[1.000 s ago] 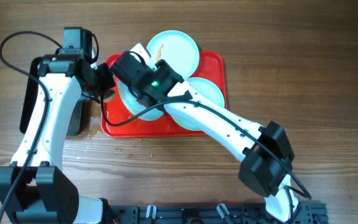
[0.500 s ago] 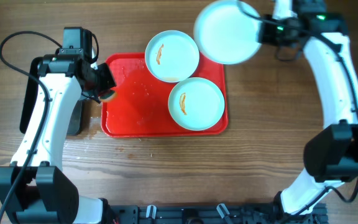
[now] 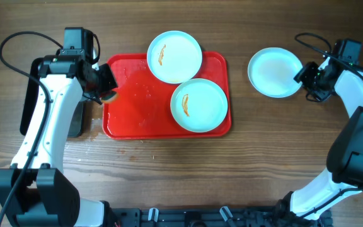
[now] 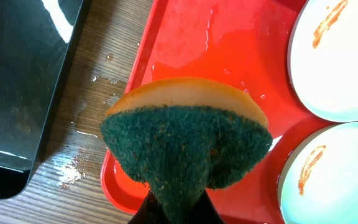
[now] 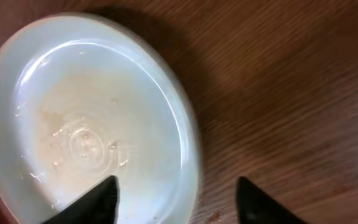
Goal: Clean dirty plates on tray and stack at the side
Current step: 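Move the right gripper back to grip the next plate's rim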
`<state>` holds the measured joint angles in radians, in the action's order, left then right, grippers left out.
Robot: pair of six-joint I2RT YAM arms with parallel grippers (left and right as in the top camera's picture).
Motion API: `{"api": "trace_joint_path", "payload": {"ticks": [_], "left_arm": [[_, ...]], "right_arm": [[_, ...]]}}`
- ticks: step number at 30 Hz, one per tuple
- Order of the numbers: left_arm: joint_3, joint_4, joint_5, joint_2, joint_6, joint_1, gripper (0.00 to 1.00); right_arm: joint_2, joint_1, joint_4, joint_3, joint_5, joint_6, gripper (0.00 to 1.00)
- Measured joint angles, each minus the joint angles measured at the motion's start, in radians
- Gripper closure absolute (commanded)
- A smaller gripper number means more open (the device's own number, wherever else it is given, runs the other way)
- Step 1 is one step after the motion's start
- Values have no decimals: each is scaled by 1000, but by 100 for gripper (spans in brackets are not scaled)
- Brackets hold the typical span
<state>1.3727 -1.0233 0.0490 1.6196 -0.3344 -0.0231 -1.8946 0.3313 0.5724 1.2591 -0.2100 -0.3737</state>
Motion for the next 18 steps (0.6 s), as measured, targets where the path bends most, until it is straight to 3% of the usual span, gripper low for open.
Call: {"api": "trace_joint_path", "payload": {"ticks": [1, 3, 4, 5, 6, 7, 8, 10, 13, 15, 18], "left_arm": [[0, 2, 0, 0, 0, 0, 96], [0, 7, 0, 0, 0, 0, 96], [0, 10, 0, 0, 0, 0, 96], [0, 13, 0, 0, 0, 0, 96], [0, 21, 0, 0, 0, 0, 96], [0, 26, 0, 0, 0, 0, 96], [0, 31, 0, 0, 0, 0, 96], [0, 30, 0, 0, 0, 0, 96], [0, 31, 0, 0, 0, 0, 96], [0, 38, 0, 0, 0, 0, 96], [0, 40, 0, 0, 0, 0, 96]], "right_arm": [[0, 0, 0, 0, -89, 14, 35], [0, -8, -70, -3, -393, 60, 22], [0, -21, -158, -7, -532, 61, 24], [1, -39, -224, -8, -605, 50, 35], [3, -87, -307, -6, -699, 40, 40], [8, -172, -348, -4, -728, 32, 36], [9, -237, -342, 0, -724, 23, 30], [9, -374, -193, 51, -621, 26, 28], [10, -526, 93, 262, -396, 72, 24], [5, -550, 273, 446, -270, 119, 3], [13, -551, 211, 551, -188, 142, 0]]}}
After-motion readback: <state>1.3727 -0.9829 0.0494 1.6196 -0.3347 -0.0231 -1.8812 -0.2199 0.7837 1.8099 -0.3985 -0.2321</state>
